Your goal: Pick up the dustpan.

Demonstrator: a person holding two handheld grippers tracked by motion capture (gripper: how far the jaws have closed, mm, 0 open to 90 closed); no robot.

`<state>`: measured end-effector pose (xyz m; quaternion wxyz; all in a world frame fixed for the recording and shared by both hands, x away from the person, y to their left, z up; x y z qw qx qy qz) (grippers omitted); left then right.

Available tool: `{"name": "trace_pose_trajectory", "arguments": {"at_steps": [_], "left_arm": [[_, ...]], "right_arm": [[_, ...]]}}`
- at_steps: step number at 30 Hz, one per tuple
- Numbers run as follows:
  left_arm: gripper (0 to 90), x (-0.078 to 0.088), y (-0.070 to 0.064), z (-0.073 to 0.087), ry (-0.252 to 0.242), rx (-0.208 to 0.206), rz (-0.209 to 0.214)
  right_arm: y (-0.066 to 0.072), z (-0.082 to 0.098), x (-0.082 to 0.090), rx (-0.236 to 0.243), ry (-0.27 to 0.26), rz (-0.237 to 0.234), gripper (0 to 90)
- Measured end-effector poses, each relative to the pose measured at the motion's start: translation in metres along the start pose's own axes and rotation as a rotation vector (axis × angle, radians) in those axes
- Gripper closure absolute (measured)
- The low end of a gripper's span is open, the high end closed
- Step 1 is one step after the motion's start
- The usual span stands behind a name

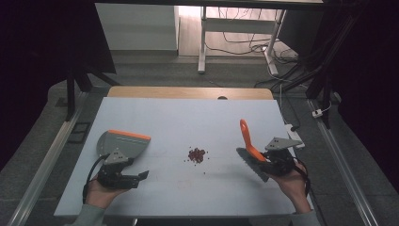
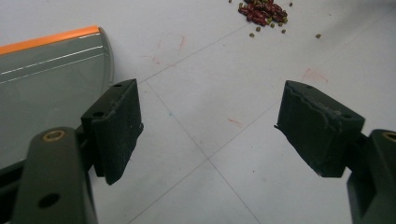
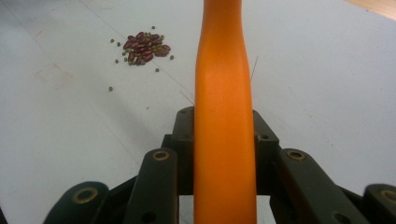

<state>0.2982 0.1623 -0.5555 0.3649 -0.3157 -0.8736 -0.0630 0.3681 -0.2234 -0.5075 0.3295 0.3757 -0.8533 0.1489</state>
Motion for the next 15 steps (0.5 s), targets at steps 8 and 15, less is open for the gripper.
{"name": "trace_pose_trajectory", "arguments": {"at_steps": [8, 15], "left_arm": [[22.8, -0.0013, -0.0012, -0.0008, 0.007, -0.001, 0.003], [22.9, -0.0064, -0.0038, -0.0081, 0.008, -0.006, 0.011]], "right_arm": [[0.0002, -0.0013, 0.0007, 0.001, -0.005, 0.011, 70.7], [-0.0008, -0.0029, 0.0027, 0.004, -0.01, 0.016, 70.7]]}}
Point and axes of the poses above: each handheld gripper's, and its own axes: x roughly backward along the jaws, z roughly out of its underside, y roughly to its left, the point moved 10 cm from there along -x, roughly forward along the jaws, and after that the axes turned 2 degrees about -x, right-handed, at the moved point
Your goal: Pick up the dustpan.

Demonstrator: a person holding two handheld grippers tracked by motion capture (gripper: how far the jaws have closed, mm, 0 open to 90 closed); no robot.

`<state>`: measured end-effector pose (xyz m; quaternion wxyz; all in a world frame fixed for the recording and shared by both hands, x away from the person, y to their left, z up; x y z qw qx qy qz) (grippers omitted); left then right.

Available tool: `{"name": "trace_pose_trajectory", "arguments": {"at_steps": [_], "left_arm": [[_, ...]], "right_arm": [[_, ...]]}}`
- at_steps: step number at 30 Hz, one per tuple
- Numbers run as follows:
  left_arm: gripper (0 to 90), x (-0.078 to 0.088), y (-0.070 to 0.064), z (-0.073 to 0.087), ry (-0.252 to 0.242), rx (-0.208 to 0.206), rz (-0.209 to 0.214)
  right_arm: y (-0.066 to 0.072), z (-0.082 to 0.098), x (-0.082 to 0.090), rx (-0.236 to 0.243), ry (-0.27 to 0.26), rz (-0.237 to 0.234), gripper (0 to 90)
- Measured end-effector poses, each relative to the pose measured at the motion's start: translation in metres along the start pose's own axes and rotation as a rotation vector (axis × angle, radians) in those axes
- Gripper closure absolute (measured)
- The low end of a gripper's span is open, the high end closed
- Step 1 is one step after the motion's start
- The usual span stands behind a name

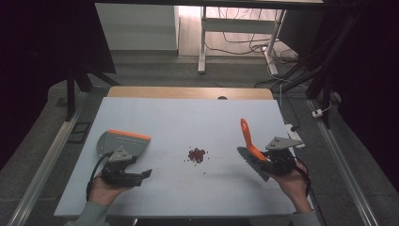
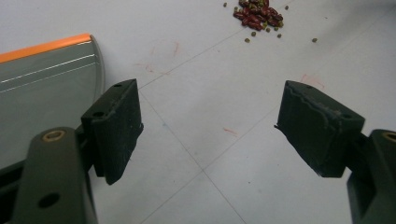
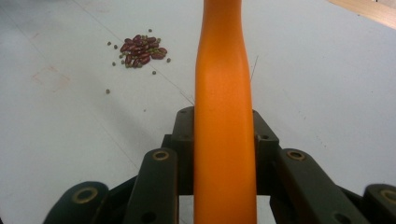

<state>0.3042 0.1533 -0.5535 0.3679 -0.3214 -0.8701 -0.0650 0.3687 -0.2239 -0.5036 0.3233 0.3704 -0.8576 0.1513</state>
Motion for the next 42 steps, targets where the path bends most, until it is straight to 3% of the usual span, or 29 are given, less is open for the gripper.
{"name": "trace_pose_trajectory", "arguments": {"at_steps": [10, 16, 21, 30, 37, 42], "left_arm": [[22.8, 0.011, -0.007, -0.009, 0.011, -0.052, -0.041], [22.8, 0.017, 0.001, -0.012, 0.031, -0.059, -0.083], [22.7, 0.024, 0.015, -0.008, 0.042, -0.022, -0.111], [22.4, 0.033, 0.033, 0.0, 0.079, -0.006, -0.171], [22.5, 0.04, 0.049, 0.008, 0.094, 0.029, -0.211], [22.5, 0.046, 0.061, 0.017, 0.124, 0.08, -0.224]], "right_arm": [[0.003, 0.0, 0.003, -0.002, -0.005, 0.005, 70.7], [0.004, -0.003, 0.005, 0.012, -0.015, 0.008, 70.7], [0.002, -0.001, 0.004, 0.009, -0.008, 0.017, 70.8], [0.006, -0.001, 0.001, 0.021, -0.003, 0.013, 70.7], [0.005, 0.001, -0.001, 0.017, 0.008, 0.018, 70.7], [0.005, 0.001, -0.001, 0.02, 0.009, 0.017, 70.7]]}}
Point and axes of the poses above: each handheld gripper's, and its own axes: x roughly backward along the jaws, z roughly out of its underside, y roughly to its left, the point moved 10 cm from there along -x, roughly forward along the jaws, and after that the axes turned 2 degrees about -x, right-handed, at the moved point
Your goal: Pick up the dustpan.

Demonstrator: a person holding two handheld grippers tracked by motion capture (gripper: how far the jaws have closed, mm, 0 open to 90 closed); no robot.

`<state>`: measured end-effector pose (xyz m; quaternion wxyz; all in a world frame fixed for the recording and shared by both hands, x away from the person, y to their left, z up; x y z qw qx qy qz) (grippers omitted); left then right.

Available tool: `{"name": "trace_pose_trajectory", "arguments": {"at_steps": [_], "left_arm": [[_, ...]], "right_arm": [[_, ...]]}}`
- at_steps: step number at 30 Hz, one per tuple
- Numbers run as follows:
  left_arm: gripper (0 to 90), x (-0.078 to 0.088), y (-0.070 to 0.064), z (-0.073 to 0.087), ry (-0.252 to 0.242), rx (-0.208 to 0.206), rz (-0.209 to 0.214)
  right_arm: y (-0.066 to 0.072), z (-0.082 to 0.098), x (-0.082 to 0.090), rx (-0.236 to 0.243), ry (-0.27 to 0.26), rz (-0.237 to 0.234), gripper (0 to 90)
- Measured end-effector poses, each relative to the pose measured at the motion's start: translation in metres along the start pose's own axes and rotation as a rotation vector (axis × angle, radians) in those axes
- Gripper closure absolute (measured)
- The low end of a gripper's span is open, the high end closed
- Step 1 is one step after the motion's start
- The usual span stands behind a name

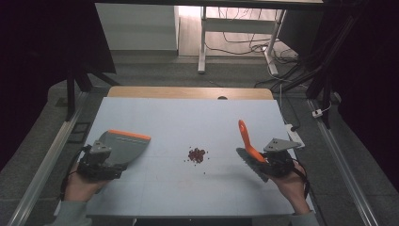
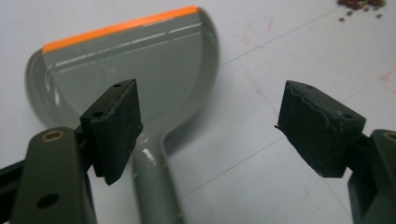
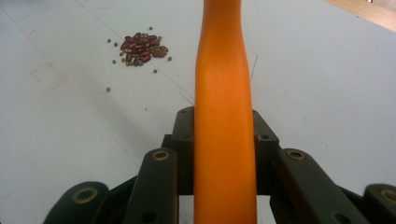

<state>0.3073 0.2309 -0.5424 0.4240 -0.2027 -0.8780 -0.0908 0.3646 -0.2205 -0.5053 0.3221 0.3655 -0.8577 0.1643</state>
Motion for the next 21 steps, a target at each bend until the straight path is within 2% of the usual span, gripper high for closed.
{"name": "trace_pose_trajectory", "arguments": {"at_steps": [3, 8, 11, 13, 17, 21], "left_arm": [[22.6, -0.002, 0.008, 0.008, 0.034, 0.036, -0.005], [22.6, -0.005, 0.017, 0.016, 0.062, 0.078, -0.007], [21.5, -0.01, 0.021, 0.023, 0.099, 0.103, -0.003], [20.7, -0.013, 0.024, 0.027, 0.128, 0.12, -0.018], [20.2, -0.02, 0.027, 0.035, 0.169, 0.143, -0.01], [20.3, -0.028, 0.03, 0.04, 0.183, 0.16, -0.005]], "right_arm": [[0.0, 0.0, 0.0, 0.002, 0.002, 0.001, 70.7], [0.0, 0.001, -0.001, 0.001, 0.003, 0.001, 70.7], [0.0, 0.001, 0.0, -0.001, 0.003, 0.003, 70.7], [0.0, 0.001, 0.0, -0.001, 0.004, 0.002, 70.7], [0.0, 0.001, -0.001, 0.005, 0.007, 0.004, 70.7], [0.0, 0.003, -0.003, 0.003, 0.015, 0.004, 70.7]]}}
Point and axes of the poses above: each handheld gripper's, and its own axes: x roughly backward along the jaws, z roughly out of its underside, y roughly to its left, the point moved 10 cm from there along -x, roughly forward along the jaws, and after that the axes turned 2 degrees about -x, right-handed, at the moved point
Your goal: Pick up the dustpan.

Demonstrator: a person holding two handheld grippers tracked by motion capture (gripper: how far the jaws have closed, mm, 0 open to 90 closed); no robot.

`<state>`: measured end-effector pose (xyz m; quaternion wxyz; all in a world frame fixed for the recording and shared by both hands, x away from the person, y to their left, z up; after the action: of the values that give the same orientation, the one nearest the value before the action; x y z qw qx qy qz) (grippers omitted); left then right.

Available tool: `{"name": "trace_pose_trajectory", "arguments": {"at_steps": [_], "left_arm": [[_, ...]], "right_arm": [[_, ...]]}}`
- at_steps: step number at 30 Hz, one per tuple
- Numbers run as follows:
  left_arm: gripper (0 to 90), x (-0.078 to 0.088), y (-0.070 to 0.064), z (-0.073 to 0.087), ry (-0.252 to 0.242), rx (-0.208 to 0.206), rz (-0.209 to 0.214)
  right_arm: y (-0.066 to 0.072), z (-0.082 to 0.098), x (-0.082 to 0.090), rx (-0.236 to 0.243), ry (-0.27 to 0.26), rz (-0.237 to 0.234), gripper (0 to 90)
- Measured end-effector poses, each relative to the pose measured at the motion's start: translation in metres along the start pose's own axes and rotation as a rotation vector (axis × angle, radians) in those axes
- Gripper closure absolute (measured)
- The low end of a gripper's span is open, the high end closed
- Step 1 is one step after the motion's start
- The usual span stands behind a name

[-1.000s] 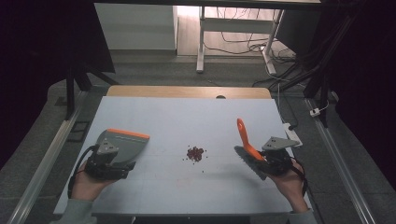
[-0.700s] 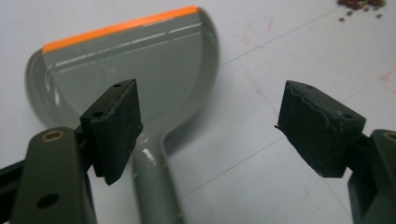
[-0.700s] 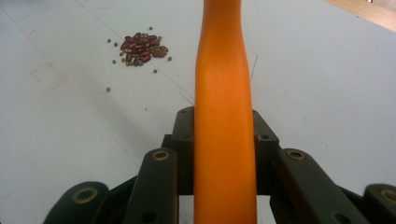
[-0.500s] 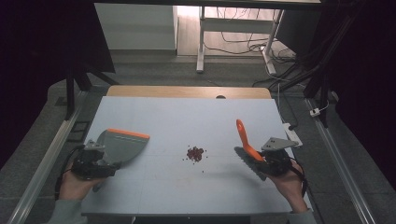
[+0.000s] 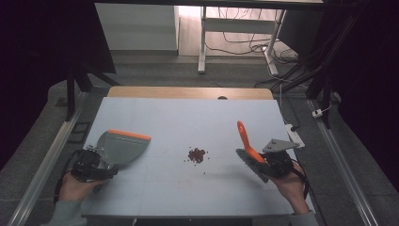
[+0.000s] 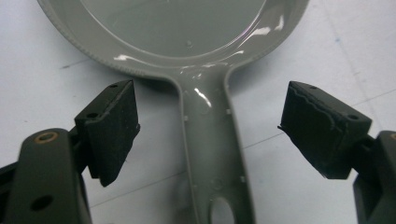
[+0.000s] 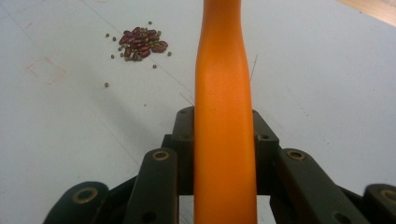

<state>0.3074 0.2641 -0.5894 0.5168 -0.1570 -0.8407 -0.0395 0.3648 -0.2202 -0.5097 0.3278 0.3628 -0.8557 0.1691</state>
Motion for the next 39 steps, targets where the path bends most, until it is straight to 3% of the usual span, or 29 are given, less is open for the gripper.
{"name": "trace_pose_trajectory", "arguments": {"at_steps": [8, 15, 22, 28, 39], "left_arm": [[24.4, -0.01, 0.004, 0.002, -0.003, 0.048, 0.041], [32.2, -0.017, 0.002, 0.003, 0.002, 0.047, 0.07], [43.1, -0.022, 0.001, 0.001, -0.009, 0.046, 0.08], [57.8, -0.022, 0.004, 0.0, -0.032, 0.048, 0.085], [61.7, -0.02, 0.008, -0.002, -0.06, 0.063, 0.07]], "right_arm": [[0.0, -0.001, 0.001, 0.002, -0.004, 0.0, 70.7], [-0.002, 0.0, 0.001, -0.007, -0.006, 0.004, 70.7], [0.0, 0.0, 0.0, -0.004, -0.001, 0.001, 70.7], [-0.002, 0.001, 0.0, -0.008, -0.001, 0.004, 70.7], [-0.001, 0.001, -0.001, -0.009, -0.001, 0.006, 70.7]]}}
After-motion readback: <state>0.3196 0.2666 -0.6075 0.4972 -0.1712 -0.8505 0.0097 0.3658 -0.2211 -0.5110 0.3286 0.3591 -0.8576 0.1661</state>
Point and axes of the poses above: each handheld gripper's, and its own axes: x roughly backward along the jaws, z roughly out of its underside, y roughly to its left, the point moved 10 cm from there along -x, roughly forward along the jaws, and after that the axes turned 2 degrees about -x, right-handed, at the moved point
